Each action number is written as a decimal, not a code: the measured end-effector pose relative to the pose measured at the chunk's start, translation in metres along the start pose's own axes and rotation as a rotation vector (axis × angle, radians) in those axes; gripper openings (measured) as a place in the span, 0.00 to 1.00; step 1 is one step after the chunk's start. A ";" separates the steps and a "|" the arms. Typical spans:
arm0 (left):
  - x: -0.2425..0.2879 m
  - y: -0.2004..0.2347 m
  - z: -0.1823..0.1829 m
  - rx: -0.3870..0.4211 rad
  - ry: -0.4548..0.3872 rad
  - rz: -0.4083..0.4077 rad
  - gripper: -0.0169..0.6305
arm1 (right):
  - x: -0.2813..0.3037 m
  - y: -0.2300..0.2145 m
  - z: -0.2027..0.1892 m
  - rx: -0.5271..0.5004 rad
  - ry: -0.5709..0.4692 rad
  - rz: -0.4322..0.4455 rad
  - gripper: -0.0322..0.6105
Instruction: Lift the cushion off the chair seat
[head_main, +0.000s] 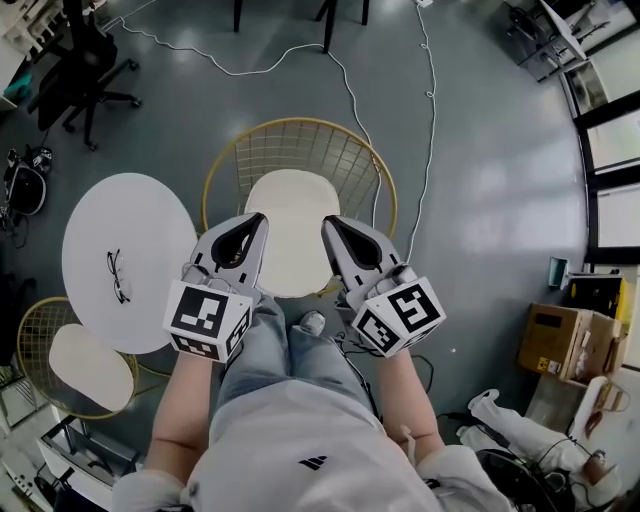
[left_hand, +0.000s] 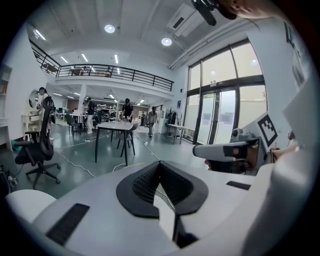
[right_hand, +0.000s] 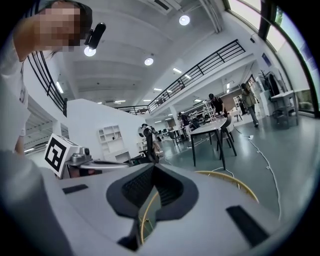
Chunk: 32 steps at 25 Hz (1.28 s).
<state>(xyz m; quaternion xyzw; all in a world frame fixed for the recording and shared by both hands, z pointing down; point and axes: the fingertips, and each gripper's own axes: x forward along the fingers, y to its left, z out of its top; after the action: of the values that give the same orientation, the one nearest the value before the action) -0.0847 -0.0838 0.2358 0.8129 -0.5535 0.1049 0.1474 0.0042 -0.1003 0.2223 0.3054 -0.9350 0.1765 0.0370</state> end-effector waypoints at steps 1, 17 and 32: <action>0.003 0.004 -0.002 -0.001 0.007 -0.006 0.05 | 0.004 -0.003 -0.002 0.003 0.003 -0.010 0.06; 0.045 -0.013 -0.060 -0.055 0.156 -0.078 0.05 | -0.005 -0.056 -0.060 0.103 0.106 -0.112 0.07; 0.073 0.030 -0.177 -0.111 0.255 -0.128 0.05 | 0.041 -0.067 -0.176 0.157 0.222 -0.150 0.07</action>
<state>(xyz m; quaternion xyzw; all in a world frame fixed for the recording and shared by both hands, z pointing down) -0.0871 -0.0946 0.4295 0.8172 -0.4823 0.1667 0.2678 0.0030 -0.1115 0.4149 0.3548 -0.8832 0.2784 0.1292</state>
